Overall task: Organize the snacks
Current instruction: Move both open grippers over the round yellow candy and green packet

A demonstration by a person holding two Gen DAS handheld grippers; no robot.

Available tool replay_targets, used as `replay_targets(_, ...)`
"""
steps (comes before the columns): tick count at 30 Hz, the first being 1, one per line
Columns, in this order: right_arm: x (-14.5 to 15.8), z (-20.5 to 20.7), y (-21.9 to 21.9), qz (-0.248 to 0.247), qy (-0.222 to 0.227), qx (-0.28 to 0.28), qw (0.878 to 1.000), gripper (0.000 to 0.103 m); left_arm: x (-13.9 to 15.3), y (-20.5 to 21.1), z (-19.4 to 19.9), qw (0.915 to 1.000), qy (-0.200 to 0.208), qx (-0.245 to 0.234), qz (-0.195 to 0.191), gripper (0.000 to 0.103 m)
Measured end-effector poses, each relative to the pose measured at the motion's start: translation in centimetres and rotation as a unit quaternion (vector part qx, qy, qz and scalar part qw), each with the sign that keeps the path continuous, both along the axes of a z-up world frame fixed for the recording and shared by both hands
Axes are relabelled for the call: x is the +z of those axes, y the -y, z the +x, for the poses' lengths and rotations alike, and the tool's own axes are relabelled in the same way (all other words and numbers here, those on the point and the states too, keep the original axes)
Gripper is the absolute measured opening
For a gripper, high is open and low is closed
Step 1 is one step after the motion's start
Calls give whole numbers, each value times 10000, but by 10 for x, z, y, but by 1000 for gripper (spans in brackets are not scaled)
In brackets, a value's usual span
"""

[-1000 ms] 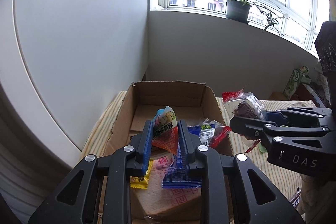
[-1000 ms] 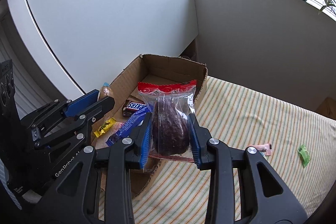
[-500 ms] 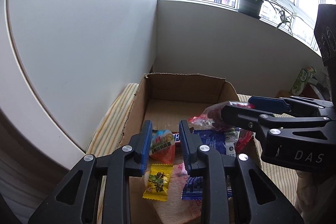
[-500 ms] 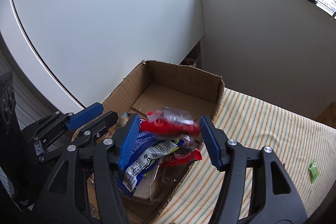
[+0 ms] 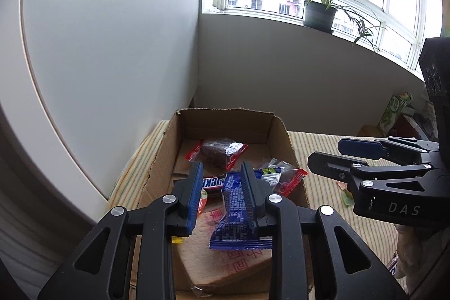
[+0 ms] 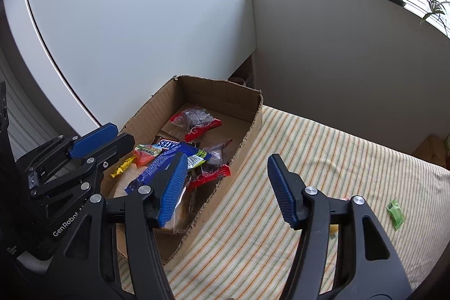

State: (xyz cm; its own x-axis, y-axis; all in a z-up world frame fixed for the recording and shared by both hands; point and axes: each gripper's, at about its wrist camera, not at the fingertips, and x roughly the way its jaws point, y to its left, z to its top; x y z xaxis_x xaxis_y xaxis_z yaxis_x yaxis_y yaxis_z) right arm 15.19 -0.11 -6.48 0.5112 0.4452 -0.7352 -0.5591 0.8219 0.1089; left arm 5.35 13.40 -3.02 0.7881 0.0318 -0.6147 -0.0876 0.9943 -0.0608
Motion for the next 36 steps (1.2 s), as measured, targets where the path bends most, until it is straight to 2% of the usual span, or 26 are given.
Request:
replay_targets(5,-1,-6,38,-21,-31,-209,9998,62,2,27,-9,9996,38,-280,24,26)
replay_targets(15,0,-19,111,-11,-15,-720,9974,62,-13,85,-23,9962,-168,-850,23,26)
replay_targets(19,-4,-7,133,-14,-75,-916,9958,62,-15,105,-19,9945,-236,-1025,-2,29)
replay_targets(20,-4,-4,139,-5,-103,-968,9952,62,-15,110,-17,9940,-241,-1064,-21,32)
replay_targets(22,-7,4,149,27,-180,-1049,9943,62,-17,119,-12,9931,-274,-1141,-44,46)
replay_targets(29,-23,42,182,-99,-441,-1351,9898,62,-38,148,12,9885,-656,-1358,-123,46)
replay_targets(36,-46,75,197,-354,-688,-1387,9873,62,-60,162,38,9844,-1032,-1397,-290,46)
